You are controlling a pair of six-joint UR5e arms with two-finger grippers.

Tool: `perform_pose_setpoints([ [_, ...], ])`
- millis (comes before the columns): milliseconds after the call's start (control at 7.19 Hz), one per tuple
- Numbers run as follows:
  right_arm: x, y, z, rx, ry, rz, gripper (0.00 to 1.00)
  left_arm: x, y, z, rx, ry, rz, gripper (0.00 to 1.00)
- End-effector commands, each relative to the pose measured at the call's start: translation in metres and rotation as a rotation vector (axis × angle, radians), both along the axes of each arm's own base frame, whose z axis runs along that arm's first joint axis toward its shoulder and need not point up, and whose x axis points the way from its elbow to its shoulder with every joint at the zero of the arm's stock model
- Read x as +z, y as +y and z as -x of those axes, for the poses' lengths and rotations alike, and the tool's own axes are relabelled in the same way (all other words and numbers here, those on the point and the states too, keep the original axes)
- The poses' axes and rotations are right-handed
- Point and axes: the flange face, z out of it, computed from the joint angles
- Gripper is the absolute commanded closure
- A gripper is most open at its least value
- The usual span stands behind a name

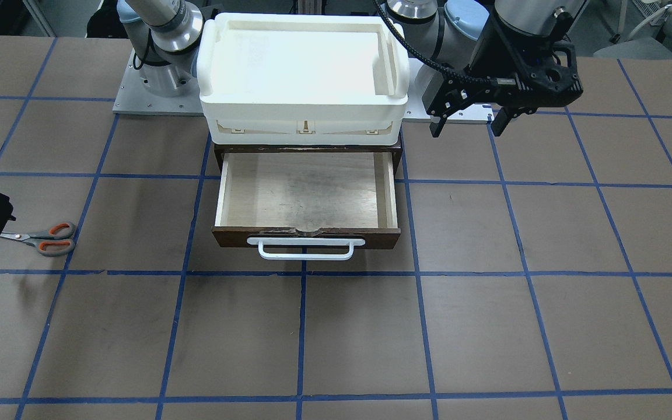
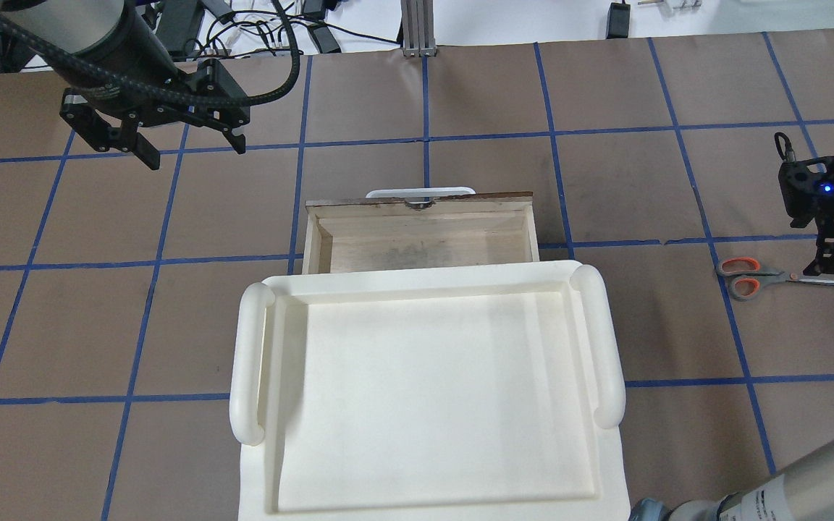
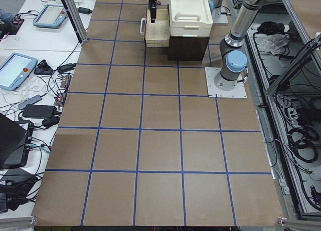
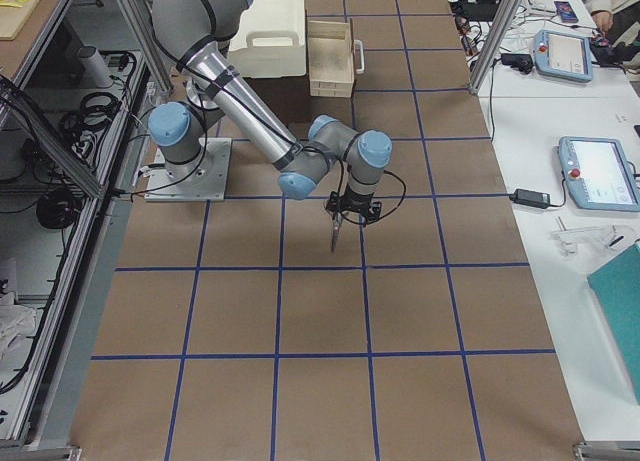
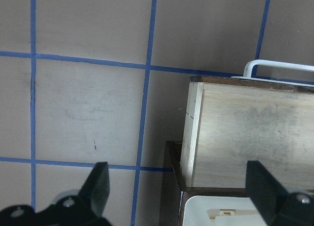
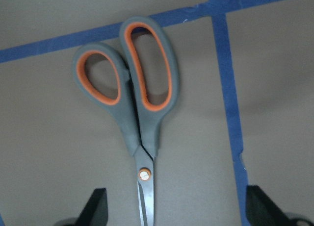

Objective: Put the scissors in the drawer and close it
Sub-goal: 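Lower the right gripper and close it on the scissors' blades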

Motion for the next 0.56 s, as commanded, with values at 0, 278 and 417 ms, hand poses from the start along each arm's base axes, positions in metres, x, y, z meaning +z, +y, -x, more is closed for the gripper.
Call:
perform_pose_setpoints([
  [0,-0.020,0.015,-0.010,0.009,-0.034,-0.050,0.00,0.004,0.008,-0.001,0.002,0.000,-0.009,0.00],
  [278,-0.024,0.017,-0.011,0.041,-0.043,-0.066,0.00,0.001,0.009,-0.004,0.004,-0.007,-0.027,0.00],
  [417,-0.030,0.018,-0.011,0.042,-0.045,-0.083,0.00,0.001,0.008,-0.004,0.005,-0.003,-0.026,0.00],
])
